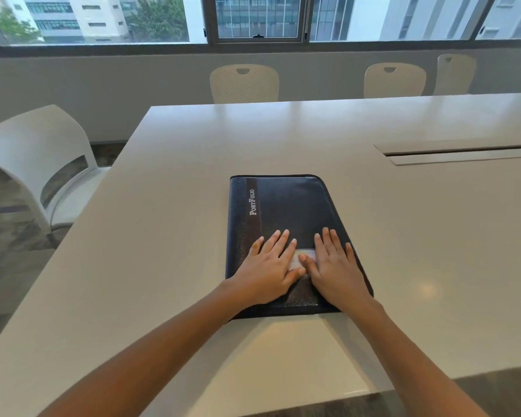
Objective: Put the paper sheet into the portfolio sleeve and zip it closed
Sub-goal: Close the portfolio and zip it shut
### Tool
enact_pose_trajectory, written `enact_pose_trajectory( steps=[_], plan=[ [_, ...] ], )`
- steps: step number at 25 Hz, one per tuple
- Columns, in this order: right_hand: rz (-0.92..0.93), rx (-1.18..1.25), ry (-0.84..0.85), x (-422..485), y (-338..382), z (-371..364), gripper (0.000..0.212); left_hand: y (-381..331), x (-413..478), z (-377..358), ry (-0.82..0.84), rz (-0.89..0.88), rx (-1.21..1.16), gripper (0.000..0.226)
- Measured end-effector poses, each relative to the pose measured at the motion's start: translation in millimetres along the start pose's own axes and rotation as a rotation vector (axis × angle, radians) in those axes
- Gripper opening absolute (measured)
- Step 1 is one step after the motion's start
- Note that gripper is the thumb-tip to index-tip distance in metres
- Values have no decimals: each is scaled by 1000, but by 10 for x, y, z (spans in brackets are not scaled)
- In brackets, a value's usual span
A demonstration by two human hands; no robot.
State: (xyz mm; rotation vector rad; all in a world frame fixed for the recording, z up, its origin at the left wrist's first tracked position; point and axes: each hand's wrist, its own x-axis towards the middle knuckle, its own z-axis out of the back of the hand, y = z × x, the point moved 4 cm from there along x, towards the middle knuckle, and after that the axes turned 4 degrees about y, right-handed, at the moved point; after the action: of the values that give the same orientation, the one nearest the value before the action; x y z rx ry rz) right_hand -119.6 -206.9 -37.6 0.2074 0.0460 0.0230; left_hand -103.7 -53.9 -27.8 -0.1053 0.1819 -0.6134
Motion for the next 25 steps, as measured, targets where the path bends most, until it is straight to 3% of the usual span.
enact_pose_trajectory(
  steps=[7,12,15,19,21,24,25],
  plan=[
    [85,-10,-35,-427,640,-150,67,249,-719,-4,-44,50,-21,74],
    [246,105,-53,-805,1091,-255,57,528,-1275,66,-67,11,-252,66],
    [334,265,-61,-1011,1322,-308,43,701,-1514,93,-106,43,-412,50],
    [363,313,-111,-1097,1453,-333,17,734,-1651,66,-105,35,-371,16],
    [351,301,-114,-1088,1471,-330,26,712,-1671,74,-156,41,-367,14],
    [295,349,-116,-1073,1483,-303,57,654,-1694,72,-185,75,-434,12],
    [276,367,-121,-1072,1482,-299,57,641,-1701,68,-185,85,-456,12]
  ],
)
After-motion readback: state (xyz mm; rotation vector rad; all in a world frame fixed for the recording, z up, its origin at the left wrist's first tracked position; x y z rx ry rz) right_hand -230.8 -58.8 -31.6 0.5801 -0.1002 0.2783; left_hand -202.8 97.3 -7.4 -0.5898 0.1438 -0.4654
